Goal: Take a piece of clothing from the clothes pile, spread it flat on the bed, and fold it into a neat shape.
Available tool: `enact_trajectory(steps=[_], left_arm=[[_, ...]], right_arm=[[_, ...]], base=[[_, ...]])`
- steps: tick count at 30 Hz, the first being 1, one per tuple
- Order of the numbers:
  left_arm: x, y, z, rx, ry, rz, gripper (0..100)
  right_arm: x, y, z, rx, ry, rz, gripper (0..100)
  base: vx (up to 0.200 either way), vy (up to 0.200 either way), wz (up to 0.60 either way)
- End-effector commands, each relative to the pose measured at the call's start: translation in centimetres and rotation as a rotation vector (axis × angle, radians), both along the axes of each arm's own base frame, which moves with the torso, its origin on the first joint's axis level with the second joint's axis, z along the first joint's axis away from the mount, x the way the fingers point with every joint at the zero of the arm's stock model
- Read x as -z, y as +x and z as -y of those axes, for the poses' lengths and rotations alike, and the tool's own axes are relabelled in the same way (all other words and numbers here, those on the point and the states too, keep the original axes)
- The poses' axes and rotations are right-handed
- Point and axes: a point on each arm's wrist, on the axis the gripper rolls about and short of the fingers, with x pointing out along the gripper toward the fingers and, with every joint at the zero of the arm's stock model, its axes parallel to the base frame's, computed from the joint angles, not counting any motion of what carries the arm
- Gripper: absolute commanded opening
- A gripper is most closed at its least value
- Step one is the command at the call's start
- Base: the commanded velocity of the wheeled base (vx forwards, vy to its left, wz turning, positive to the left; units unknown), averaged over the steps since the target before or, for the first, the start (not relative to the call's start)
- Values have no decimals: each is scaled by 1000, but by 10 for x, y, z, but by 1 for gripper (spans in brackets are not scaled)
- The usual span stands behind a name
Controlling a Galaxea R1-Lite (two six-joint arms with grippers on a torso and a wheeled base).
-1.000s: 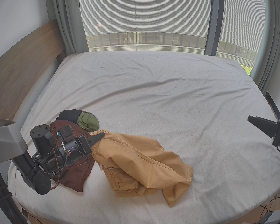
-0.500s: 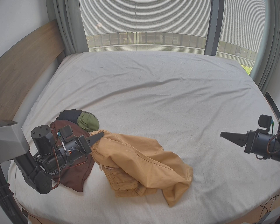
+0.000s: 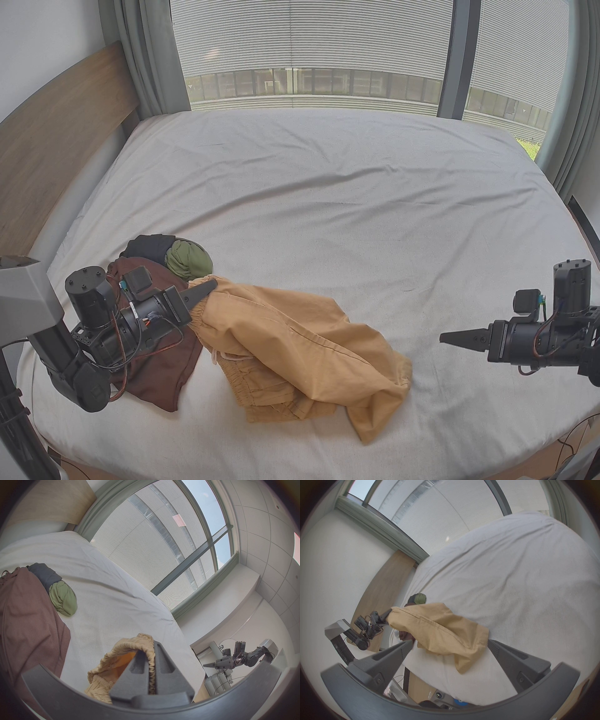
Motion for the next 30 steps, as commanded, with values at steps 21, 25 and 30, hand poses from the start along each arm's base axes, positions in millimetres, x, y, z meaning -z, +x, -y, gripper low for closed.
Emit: enact_trajectory(steps=[21,25,30], left_arm=[[2,6,-6,-23,-17,-14,0],[3,7,-5,-23,-17,-15,0],[3,7,-5,-23,-17,-12,0]], right_arm=[[92,24,-15,-62,85,-339,100],[113,29,-17,-56,94,-333,100],[133,36,-19,-24,137,-338,100]], base=[[0,0,0],[0,0,0],[0,0,0]])
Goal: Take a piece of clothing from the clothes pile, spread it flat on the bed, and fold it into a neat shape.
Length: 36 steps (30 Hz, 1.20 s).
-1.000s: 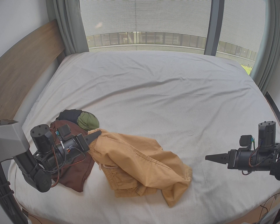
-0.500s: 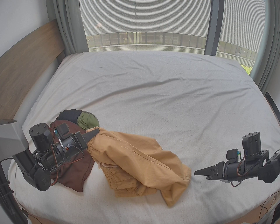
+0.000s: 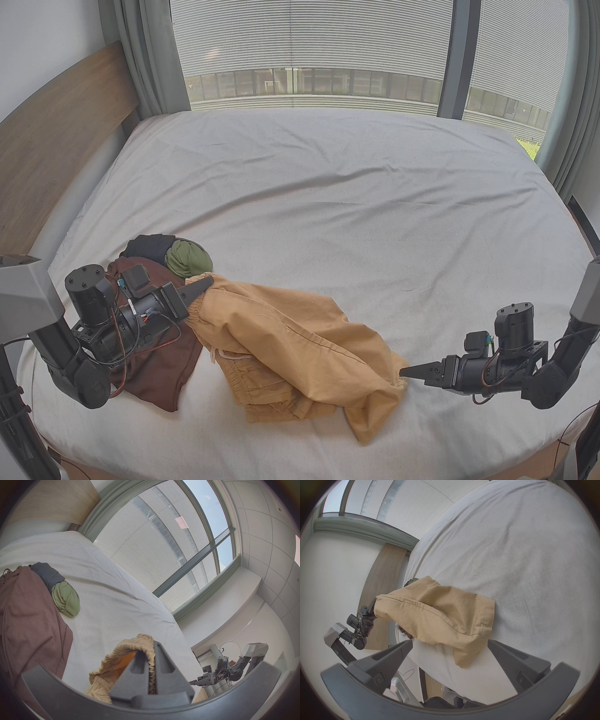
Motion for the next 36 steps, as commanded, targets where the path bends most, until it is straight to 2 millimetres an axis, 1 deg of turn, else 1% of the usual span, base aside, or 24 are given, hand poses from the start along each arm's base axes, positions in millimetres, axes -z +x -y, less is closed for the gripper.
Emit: enact_trajectory(steps=[1,5,8,12,18,27,36], left_arm=[[1,1,0,-1,0,-3,0],[1,1,0,1,-1,-4,0],[1,1,0,1,-1,-4,0],[2,2,0,-1,0,-5,0],[1,3,0,-2,-1,-1,0],[0,4,-2,-7,-2,4,0],[0,5,-3,-13,-3,8,0]], right_arm=[[39,0,-2,22,1,-111,100],[46,-2,-8,30,11,-85,100],[57,-2,-13,54,-2,-82,100],[69,-4,-16,69,-19,-87,100],[84,-1,-18,92,-30,-60,100],[85,4,-27,88,-1,-38,100],[90,19,-33,90,19,0,100]], base=[[0,0,0],[0,0,0],[0,0,0],[0,0,0],[0,0,0],[0,0,0],[0,0,0]])
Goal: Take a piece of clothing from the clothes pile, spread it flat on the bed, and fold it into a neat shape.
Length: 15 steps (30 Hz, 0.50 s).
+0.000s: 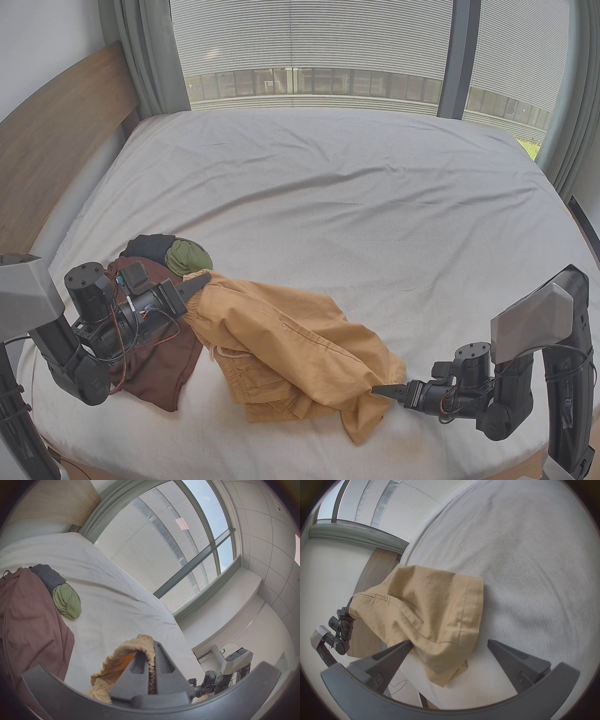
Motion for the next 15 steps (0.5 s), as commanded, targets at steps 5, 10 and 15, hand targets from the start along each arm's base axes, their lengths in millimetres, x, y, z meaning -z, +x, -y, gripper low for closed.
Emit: enact_trajectory(steps=[5,10,15], left_arm=[[0,0,0,1,0,0,0],[4,1,0,1,2,-13,0],[7,3,1,1,5,-20,0]], right_arm=[[2,11,-5,-5,17,35,100],[-9,11,-8,-22,37,68,100],[-26,7,-9,-35,57,102,100]], base=[[0,0,0],[0,0,0],[0,0,0]])
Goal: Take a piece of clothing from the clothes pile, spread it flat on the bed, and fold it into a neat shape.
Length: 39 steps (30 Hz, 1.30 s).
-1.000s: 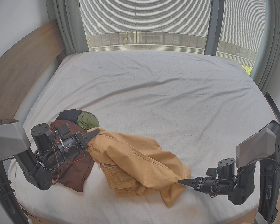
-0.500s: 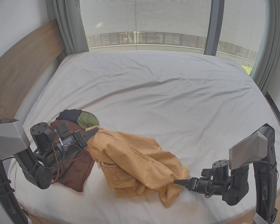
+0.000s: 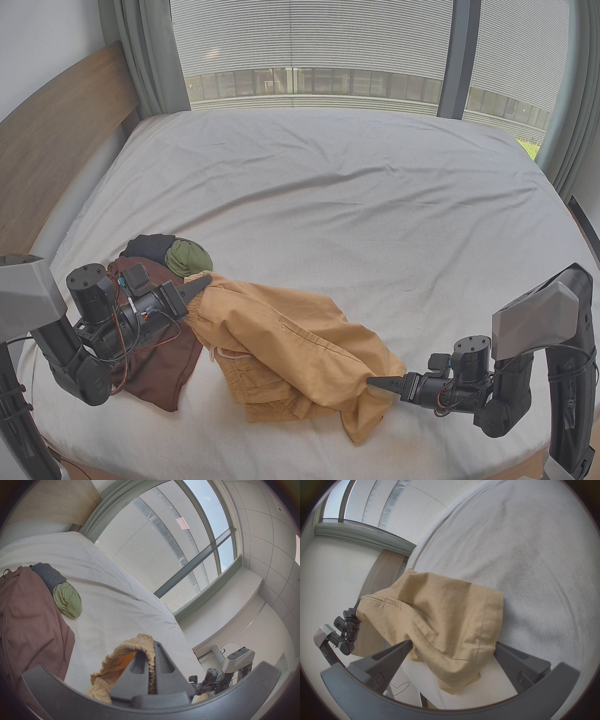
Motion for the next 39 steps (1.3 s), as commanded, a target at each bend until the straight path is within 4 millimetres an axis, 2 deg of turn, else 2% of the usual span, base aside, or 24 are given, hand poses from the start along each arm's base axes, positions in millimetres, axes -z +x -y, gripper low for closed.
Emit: enact_trajectory(steps=[1,14,26,39], left_arm=[[5,2,0,0,3,-13,0],[12,11,-8,-38,6,-24,0],[14,15,-10,-58,6,-23,0],[12,13,-7,-50,6,-18,0]], right_arm=[[-19,-3,-1,-10,23,44,100],[-55,-19,4,-72,83,98,100],[-54,-32,6,-176,122,39,100],[-48,-25,-8,-234,136,47,100]], base=[[0,0,0],[0,0,0],[0,0,0],[0,0,0]])
